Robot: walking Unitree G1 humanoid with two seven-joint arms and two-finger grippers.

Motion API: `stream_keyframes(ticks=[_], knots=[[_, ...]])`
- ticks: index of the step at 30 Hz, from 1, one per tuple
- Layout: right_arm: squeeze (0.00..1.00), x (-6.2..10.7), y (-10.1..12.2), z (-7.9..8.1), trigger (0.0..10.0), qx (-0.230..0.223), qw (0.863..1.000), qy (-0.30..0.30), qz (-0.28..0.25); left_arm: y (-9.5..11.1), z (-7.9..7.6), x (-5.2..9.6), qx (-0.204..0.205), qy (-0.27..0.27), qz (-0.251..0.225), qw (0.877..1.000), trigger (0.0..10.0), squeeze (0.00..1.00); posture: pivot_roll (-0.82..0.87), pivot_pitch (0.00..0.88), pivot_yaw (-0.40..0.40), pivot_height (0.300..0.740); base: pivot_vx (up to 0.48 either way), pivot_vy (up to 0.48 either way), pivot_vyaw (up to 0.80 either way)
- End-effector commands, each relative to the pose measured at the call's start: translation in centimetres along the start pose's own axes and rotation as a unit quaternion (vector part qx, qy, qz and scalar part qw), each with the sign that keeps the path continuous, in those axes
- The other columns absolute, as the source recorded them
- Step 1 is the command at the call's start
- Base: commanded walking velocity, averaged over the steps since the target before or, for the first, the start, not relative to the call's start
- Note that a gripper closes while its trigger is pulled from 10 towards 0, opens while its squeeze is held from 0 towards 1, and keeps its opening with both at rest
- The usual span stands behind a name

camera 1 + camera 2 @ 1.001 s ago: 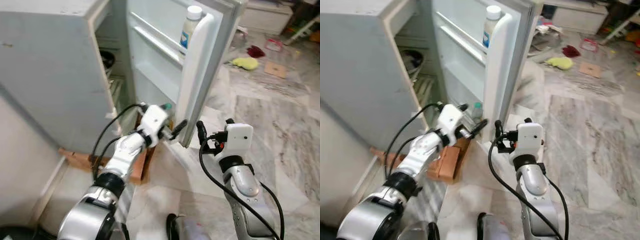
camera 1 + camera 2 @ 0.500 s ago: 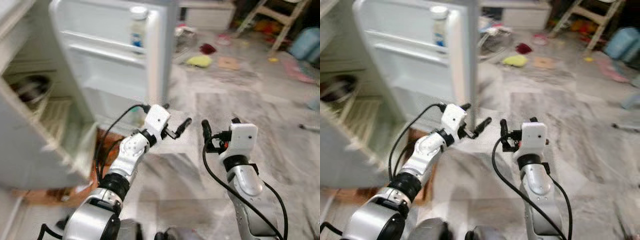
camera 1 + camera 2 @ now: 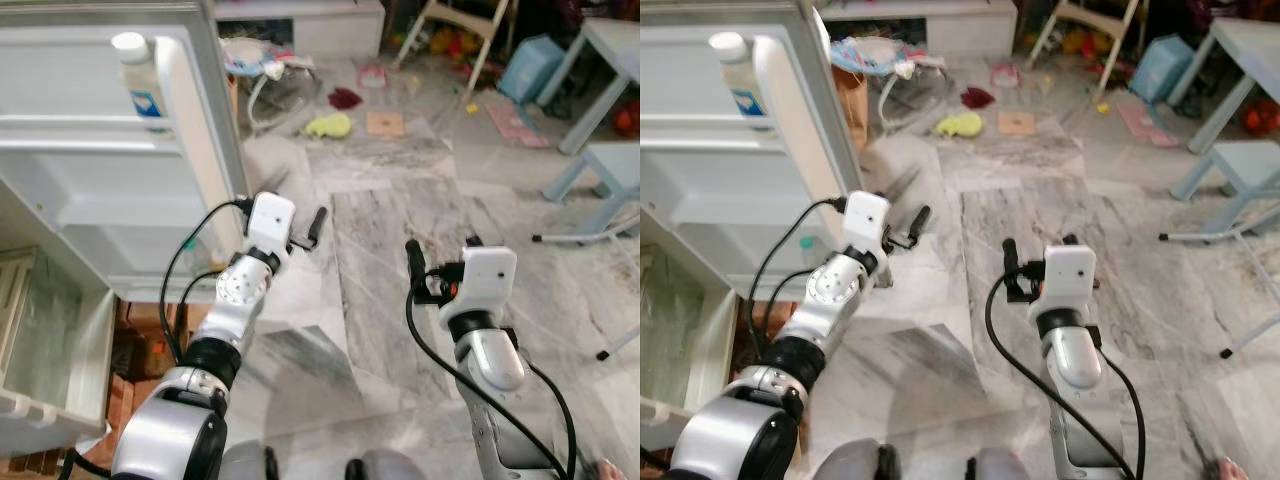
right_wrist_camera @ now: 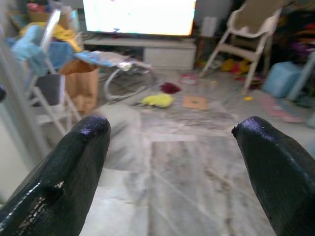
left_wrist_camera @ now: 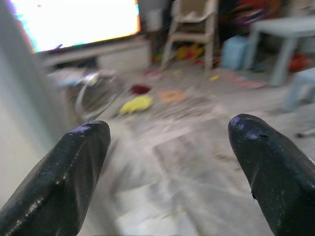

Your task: Restocking fridge

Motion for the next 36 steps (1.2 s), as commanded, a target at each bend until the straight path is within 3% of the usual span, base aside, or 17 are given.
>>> stream_keyframes(ticks=[1,6,26,31,34,36], knots=[[0.00,0.0,0.0,0.0,10.0,0.002,1.000,0.000,0.001,-0.2,0.1,-0.1,-0.005,0.017,0.008,1.000,10.0,0.00,-0.12,0.092,-0.014,0.740,0.480,0.000,0.00],[0.00,0.1,0.0,0.0,10.0,-0.001,1.000,-0.001,-0.002,-0.3,0.6,-0.2,-0.008,0.048,0.013,0.999,10.0,0.00,-0.13,0.092,-0.012,0.740,0.480,0.000,0.00],[0.00,-0.1,-0.1,0.1,10.0,0.003,1.000,0.005,-0.005,0.2,0.5,-1.4,-0.025,0.063,0.026,0.997,10.0,0.00,-0.13,0.085,-0.012,0.740,0.480,0.000,0.00],[0.00,-0.1,-0.1,0.1,10.0,0.004,1.000,0.004,-0.005,0.7,0.0,-1.8,-0.026,0.053,0.022,0.998,10.0,0.00,-0.13,0.084,-0.011,0.740,0.467,0.000,0.00],[0.00,0.0,-0.1,0.1,10.0,0.005,1.000,0.003,-0.006,1.3,-1.2,-1.9,-0.002,0.022,-0.009,1.000,10.0,0.00,-0.13,0.087,-0.010,0.740,0.139,0.000,0.00],[0.00,0.0,-0.1,0.2,10.0,0.007,1.000,0.003,-0.006,0.6,-2.3,-1.3,0.000,-0.005,-0.006,1.000,10.0,0.00,-0.13,0.089,-0.011,0.740,0.000,0.000,0.00]])
Point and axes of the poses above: a point about 5 cm out from each wrist's last joint towards the gripper, its own x axis pointing back from the gripper into the wrist, its own y axis along the axis of the wrist's last joint, z = x × y, the point moved 1 cm from there along -x, pointing out of the wrist towards the gripper, and after that the axes turned 12 degrees about x, right-handed, at the moved point
